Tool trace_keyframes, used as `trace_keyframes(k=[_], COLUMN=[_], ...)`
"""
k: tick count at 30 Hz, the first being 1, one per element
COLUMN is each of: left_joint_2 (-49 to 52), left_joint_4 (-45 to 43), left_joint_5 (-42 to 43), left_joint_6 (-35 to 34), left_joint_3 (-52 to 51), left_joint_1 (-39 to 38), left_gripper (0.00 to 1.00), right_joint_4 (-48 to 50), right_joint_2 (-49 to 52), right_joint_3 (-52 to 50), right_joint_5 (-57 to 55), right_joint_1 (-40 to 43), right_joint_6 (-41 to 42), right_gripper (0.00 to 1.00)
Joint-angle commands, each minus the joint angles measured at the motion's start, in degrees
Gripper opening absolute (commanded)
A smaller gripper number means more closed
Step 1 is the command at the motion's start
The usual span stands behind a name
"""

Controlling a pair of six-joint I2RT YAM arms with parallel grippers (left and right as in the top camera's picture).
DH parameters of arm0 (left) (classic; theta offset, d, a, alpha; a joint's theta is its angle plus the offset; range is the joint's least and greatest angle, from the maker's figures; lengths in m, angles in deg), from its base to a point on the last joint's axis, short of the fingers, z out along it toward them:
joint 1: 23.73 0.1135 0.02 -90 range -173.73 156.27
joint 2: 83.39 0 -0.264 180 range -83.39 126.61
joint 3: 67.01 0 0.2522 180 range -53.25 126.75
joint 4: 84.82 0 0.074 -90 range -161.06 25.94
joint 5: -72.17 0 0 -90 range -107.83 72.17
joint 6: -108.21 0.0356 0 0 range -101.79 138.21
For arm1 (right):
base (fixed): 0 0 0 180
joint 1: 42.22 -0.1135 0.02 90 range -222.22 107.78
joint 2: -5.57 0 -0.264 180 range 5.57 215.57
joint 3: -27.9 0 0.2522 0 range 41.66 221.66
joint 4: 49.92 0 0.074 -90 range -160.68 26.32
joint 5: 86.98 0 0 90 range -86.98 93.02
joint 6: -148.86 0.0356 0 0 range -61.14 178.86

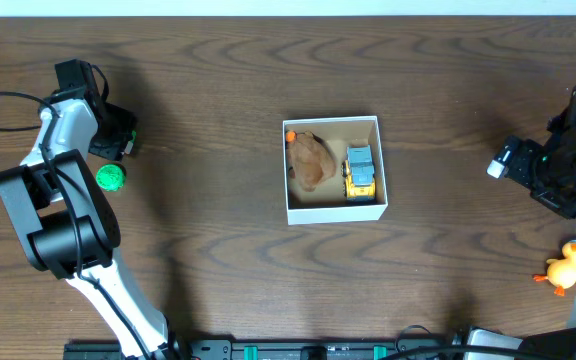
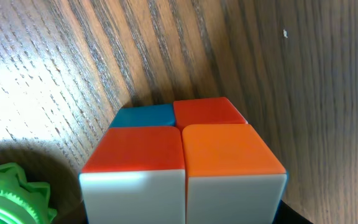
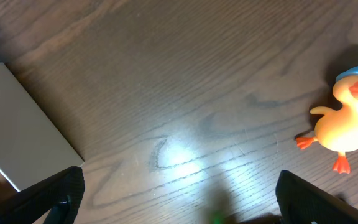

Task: Pack container
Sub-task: 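Carry the cube with the left gripper into the box and release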

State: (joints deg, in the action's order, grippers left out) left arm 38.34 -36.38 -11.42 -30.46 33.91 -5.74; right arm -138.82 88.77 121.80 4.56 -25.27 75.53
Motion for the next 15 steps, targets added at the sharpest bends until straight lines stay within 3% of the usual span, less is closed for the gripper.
trace_keyframes(k=[1,6,15], left_joint_2=[0.0,-1.1,-9.9], left_joint_4=[1.3,5.4,11.4], left_joint_5=[-0.9,-0.8,-0.8], left_joint_6=[-0.1,0.6,11.0], left_joint_3=[0.9,0.9,0.9], left_joint_1=[0.2,0.2,-3.2], left_gripper=[0.45,0.43,0.39], right_joint_4=[0.2,0.2,1.4], right_joint_2=[0.1,0.1,0.1], right_joint_3=[-0.3,-0.3,-0.3], right_joint_5=[0.0,0.0,0.3], right_joint_1=[0.2,0.2,0.2], right_joint_6=[-0.9,-0.9,-0.9], right_gripper=[0.99,0.99,0.99])
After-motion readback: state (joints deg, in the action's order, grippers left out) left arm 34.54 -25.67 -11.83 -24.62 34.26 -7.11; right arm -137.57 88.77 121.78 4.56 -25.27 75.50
